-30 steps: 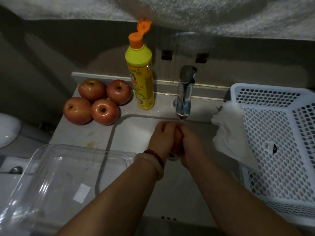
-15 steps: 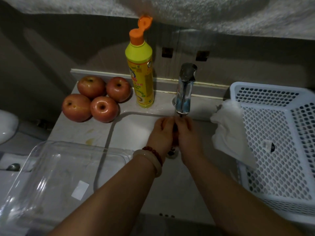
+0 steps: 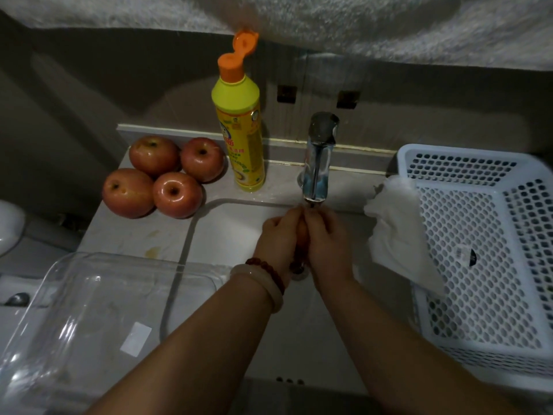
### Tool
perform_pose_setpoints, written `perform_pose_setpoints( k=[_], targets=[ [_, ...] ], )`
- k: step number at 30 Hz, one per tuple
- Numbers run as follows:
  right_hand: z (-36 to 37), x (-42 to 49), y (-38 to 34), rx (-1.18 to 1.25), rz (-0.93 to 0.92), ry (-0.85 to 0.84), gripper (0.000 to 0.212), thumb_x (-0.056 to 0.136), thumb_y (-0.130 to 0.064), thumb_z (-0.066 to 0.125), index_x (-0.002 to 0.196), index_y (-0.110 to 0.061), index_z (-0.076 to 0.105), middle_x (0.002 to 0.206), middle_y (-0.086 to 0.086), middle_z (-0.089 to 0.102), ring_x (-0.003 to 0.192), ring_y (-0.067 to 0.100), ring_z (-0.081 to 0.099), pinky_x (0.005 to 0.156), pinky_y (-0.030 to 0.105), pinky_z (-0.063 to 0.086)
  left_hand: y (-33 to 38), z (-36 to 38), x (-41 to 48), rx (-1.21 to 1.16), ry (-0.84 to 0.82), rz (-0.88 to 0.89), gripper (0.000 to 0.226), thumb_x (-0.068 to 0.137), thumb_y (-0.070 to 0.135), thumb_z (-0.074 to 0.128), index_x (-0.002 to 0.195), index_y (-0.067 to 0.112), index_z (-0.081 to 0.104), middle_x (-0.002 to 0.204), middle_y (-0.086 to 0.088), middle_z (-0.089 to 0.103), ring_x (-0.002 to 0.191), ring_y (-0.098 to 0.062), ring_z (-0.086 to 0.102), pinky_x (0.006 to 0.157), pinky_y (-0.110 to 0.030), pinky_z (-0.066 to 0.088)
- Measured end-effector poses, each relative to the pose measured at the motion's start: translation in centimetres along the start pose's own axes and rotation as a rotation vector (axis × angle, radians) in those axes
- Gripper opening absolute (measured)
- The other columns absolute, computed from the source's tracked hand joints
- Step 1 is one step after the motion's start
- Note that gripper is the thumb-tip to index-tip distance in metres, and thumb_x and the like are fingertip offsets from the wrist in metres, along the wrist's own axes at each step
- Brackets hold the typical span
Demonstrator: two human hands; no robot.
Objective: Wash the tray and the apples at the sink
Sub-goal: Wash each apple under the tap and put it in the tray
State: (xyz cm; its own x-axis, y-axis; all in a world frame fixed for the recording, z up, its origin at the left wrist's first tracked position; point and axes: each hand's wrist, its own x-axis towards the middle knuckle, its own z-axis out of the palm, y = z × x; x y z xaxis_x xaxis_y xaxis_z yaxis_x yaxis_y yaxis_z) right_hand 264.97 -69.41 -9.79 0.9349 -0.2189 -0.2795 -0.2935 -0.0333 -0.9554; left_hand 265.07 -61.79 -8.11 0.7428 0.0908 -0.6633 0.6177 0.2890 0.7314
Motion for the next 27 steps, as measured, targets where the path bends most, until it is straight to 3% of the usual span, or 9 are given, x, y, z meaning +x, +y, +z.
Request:
perform_pose_setpoints(
  k=[2, 3, 7, 11, 13, 16, 20, 23, 27],
  targets=[
    [0.1, -0.4, 0.1, -0.058, -0.243, -0.004, 0.022, 0.098, -0.028, 0.049, 0.107, -0.018, 0.067, 0.102, 0.002, 0.068, 0.094, 0.012, 0.064, 0.079, 0.023, 0.051, 0.0, -0.1, -0.2, -0.070, -0.040, -0.027, 0.053, 0.083, 0.055, 0.061, 0.120, 0.018, 0.059, 0.105, -0.011, 0.071, 0.091, -0.025, 0.068, 0.054, -0.030, 0.055],
    [0.0, -0.5, 0.1, -0.047, -0.239, 0.003, 0.021, 0.099, -0.028, 0.048, 0.105, -0.019, 0.066, 0.099, 0.001, 0.068, 0.093, 0.013, 0.064, 0.078, 0.024, 0.050, 0.0, -0.2, -0.2, -0.082, -0.047, -0.006, 0.054, 0.082, 0.054, 0.063, 0.121, 0.017, 0.059, 0.105, -0.010, 0.071, 0.092, -0.024, 0.068, 0.055, -0.029, 0.055],
    [-0.1, 0.1, -1.8, 0.220, 0.446, -0.015, 0.029, 0.093, -0.042, 0.054, 0.104, -0.018, 0.067, 0.097, 0.005, 0.070, 0.089, 0.022, 0.065, 0.072, 0.034, 0.053, -0.2, -0.2, -0.6, -0.035, 0.035, 0.067, 0.047, 0.081, 0.045, 0.068, 0.118, 0.019, 0.057, 0.107, -0.005, 0.068, 0.091, -0.019, 0.067, 0.067, -0.033, 0.057],
    [0.2, 0.2, -2.0, 0.185, 0.464, -0.010, 0.033, 0.092, -0.046, 0.052, 0.108, -0.021, 0.067, 0.104, 0.007, 0.069, 0.090, 0.023, 0.065, 0.066, 0.032, 0.052, 0.1, -0.4, -1.0, -0.030, -0.022, 0.069, 0.044, 0.082, 0.039, 0.070, 0.118, 0.019, 0.054, 0.103, -0.003, 0.068, 0.088, -0.016, 0.068, 0.065, -0.029, 0.056],
    [-0.2, -0.5, -2.6, 0.092, 0.373, 0.012, 0.032, 0.098, -0.044, 0.046, 0.109, -0.021, 0.065, 0.101, 0.001, 0.066, 0.088, 0.017, 0.062, 0.059, 0.026, 0.045, 0.3, -0.8, -1.0, 0.022, -0.085, 0.101, 0.050, 0.078, 0.038, 0.074, 0.121, 0.019, 0.055, 0.107, -0.004, 0.070, 0.088, -0.016, 0.070, 0.068, -0.029, 0.058],
    [-1.5, -2.2, -3.1, -0.119, 0.042, 0.021, 0.031, 0.102, -0.037, 0.042, 0.123, -0.024, 0.062, 0.115, -0.005, 0.063, 0.105, 0.008, 0.059, 0.072, 0.015, 0.043, 0.4, -1.7, -1.1, 0.143, -0.064, 0.219, 0.058, 0.071, 0.037, 0.081, 0.119, 0.026, 0.052, 0.113, 0.001, 0.064, 0.099, -0.016, 0.065, 0.084, -0.035, 0.057],
    [-2.7, -3.9, -6.0, -0.311, -0.435, 0.096, 0.035, 0.102, -0.030, 0.043, 0.135, -0.025, 0.049, 0.126, -0.022, 0.050, 0.116, -0.019, 0.040, 0.092, -0.004, 0.028, 0.9, -2.5, -1.9, 0.204, -0.049, 0.330, 0.055, 0.074, 0.026, 0.080, 0.118, 0.033, 0.047, 0.106, 0.013, 0.053, 0.095, -0.006, 0.055, 0.073, -0.021, 0.053],
    [-2.9, -2.1, -8.9, -0.527, -0.633, 0.102, 0.048, 0.098, -0.026, 0.044, 0.145, -0.015, 0.041, 0.148, 0.001, 0.042, 0.137, 0.004, 0.031, 0.102, -0.004, 0.013, 1.2, -3.1, -2.6, 0.223, -0.044, 0.348, 0.054, 0.075, 0.021, 0.080, 0.115, 0.035, 0.047, 0.104, 0.014, 0.051, 0.093, -0.007, 0.055, 0.064, -0.016, 0.052],
    [-2.2, 0.7, -10.0, -0.698, -0.768, -0.011, 0.055, 0.095, -0.022, 0.046, 0.147, -0.008, 0.036, 0.154, 0.009, 0.034, 0.145, 0.020, 0.024, 0.106, -0.001, 0.002, 1.7, -3.6, -3.8, 0.251, -0.013, 0.376, 0.056, 0.073, 0.023, 0.081, 0.118, 0.032, 0.049, 0.104, 0.011, 0.051, 0.089, -0.007, 0.055, 0.052, -0.008, 0.048]
  ],
)
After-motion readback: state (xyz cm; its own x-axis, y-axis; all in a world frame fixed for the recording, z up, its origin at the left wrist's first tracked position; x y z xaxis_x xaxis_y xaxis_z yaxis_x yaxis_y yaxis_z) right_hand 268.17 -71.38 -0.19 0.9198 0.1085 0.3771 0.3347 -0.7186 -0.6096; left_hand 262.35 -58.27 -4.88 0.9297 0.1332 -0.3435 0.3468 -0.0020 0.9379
